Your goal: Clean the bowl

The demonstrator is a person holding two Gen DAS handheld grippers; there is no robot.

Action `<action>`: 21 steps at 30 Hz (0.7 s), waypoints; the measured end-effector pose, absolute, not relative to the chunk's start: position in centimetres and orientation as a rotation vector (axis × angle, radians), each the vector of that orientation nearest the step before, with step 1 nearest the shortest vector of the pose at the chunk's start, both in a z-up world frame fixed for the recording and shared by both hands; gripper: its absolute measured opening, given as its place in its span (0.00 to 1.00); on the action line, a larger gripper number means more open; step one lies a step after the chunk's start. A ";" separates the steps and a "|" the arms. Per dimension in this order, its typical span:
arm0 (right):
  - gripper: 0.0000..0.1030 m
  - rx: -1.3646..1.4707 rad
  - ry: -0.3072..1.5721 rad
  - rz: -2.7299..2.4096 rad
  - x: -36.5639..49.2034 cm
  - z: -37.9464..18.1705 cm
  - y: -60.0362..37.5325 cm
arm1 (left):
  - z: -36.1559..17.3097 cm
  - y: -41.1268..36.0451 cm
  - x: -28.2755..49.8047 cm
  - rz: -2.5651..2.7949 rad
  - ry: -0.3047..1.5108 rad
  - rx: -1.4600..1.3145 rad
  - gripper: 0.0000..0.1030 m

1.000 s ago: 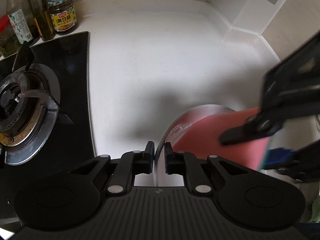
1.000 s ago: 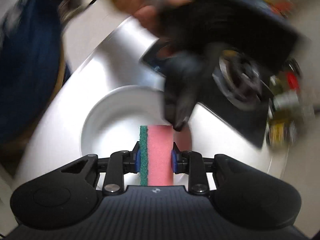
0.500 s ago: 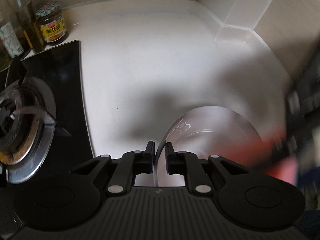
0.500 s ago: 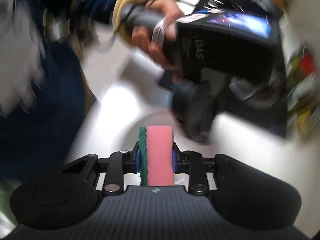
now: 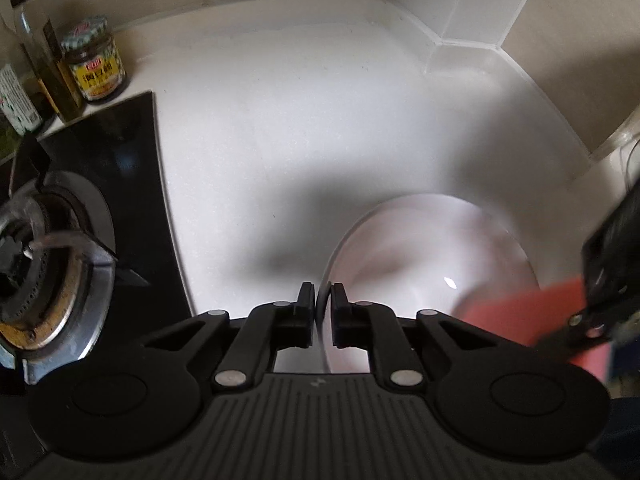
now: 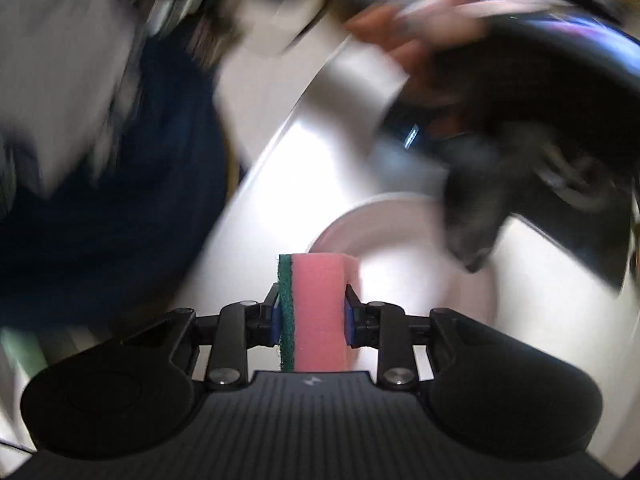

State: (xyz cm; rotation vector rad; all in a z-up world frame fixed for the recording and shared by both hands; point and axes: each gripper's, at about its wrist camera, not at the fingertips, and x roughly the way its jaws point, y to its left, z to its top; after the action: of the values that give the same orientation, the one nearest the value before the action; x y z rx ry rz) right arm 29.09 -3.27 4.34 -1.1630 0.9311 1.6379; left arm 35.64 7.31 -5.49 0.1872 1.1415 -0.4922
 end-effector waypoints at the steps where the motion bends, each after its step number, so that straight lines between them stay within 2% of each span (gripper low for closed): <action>1: 0.24 -1.190 0.872 1.602 29.5 4.7 -3.4 | -5.4 7.2 35.7 -0.487 1.141 0.196 0.12; 6: 0.24 -1.562 0.637 1.485 28.2 1.8 -3.5 | -5.4 6.9 35.5 -0.477 1.133 0.225 0.11; 9: 0.24 -1.621 0.639 1.483 27.3 0.0 -3.4 | -5.4 6.8 35.3 -0.470 1.124 0.233 0.09; 11: 0.25 -1.589 0.712 1.489 27.5 -0.2 -3.6 | -5.4 6.9 35.1 -0.465 1.122 0.227 0.09; 15: 0.25 -1.188 0.975 1.563 27.2 0.9 -4.1 | -5.4 6.8 34.8 -0.444 1.109 0.216 0.11; 18: 0.25 -0.872 1.057 1.486 29.1 2.2 -5.9 | -5.4 6.6 34.9 -0.435 1.094 0.193 0.14; 21: 0.24 -0.652 1.157 1.212 32.1 1.2 -8.1 | -5.4 6.6 35.3 -0.401 1.109 0.152 0.14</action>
State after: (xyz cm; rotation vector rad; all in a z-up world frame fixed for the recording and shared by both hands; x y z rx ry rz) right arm 32.12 -8.09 1.22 -0.6518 1.1568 1.2117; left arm 35.26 6.65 -5.38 0.1521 1.1091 -0.4014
